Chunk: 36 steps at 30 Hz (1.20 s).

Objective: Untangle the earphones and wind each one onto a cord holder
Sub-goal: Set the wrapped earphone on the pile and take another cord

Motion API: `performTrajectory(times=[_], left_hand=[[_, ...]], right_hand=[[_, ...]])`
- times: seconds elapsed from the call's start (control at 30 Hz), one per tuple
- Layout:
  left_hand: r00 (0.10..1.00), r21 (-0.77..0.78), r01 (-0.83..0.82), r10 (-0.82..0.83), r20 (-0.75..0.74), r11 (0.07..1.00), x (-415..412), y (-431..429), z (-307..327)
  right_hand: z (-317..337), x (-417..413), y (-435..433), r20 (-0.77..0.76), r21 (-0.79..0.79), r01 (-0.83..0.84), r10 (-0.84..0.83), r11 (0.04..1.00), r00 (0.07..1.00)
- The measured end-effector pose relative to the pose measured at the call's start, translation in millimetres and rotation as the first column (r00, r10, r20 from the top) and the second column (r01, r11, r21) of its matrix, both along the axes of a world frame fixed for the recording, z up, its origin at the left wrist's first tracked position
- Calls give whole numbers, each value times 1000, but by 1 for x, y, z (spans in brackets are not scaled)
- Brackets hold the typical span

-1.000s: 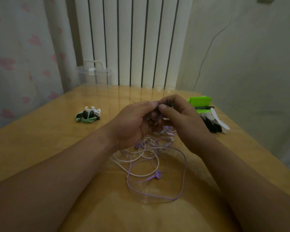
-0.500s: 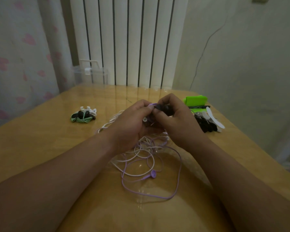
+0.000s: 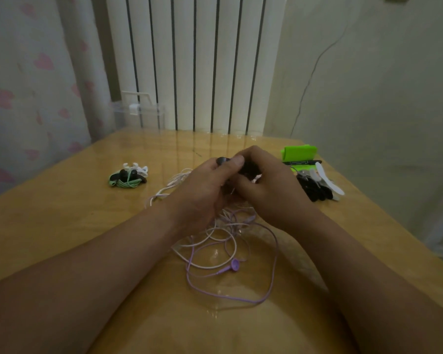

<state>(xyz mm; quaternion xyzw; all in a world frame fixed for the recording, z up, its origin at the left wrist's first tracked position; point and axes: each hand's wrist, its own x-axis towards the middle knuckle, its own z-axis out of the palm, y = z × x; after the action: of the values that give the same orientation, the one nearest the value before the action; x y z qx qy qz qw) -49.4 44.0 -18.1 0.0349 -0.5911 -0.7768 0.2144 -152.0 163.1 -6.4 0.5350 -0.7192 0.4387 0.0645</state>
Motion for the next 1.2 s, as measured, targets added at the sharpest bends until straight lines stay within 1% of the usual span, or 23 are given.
performTrajectory(times=[0.03,0.1,0.17,0.23,0.3,0.33,0.4,0.47,0.67,0.8,0.9,1.03,1.13,1.2], left_hand=[[1000,51,-17,17,-9,999,0,-2,1],[999,196,-22,29,-32,980,1,-8,5],[998,328,-18,37,-53,944,2,-13,7],[997,373,-17,41,-58,928,2,-16,8],[998,324,5,16,-60,946,3,-13,8],[998,282,15,1,-58,959,4,-10,8],[999,205,24,-14,-51,978,3,-6,5],[999,163,18,-10,-51,986,1,-4,2],[997,93,-80,82,-10,992,-8,-5,-7],[994,33,-104,103,29,994,-10,-6,-10],[982,-34,-180,182,48,983,-13,-8,-10],[978,-47,-191,195,79,980,-12,-10,-9],[973,-60,-212,217,83,975,-12,-9,-10],[971,-83,-217,224,80,973,-11,-8,-7]], right_hand=[[0,1,-1,71,-17,-14,15,1000,997],[2,3,-2,244,-79,29,-9,996,970],[5,4,-2,319,-108,128,-87,986,944],[6,8,-2,386,-91,158,-112,983,916],[5,15,-5,452,-62,129,-87,990,888],[4,19,-6,458,-38,118,-88,992,885],[1,23,-9,417,9,132,-124,991,900],[-1,20,-11,370,23,183,-178,983,912],[-4,14,-12,334,49,250,-252,967,908],[-2,15,-11,309,65,275,-281,959,908],[0,16,-9,275,72,293,-301,953,913],[-2,18,-11,310,80,283,-293,956,904],[-3,17,-11,350,59,268,-272,962,896],[-2,17,-10,338,53,264,-266,963,903]])
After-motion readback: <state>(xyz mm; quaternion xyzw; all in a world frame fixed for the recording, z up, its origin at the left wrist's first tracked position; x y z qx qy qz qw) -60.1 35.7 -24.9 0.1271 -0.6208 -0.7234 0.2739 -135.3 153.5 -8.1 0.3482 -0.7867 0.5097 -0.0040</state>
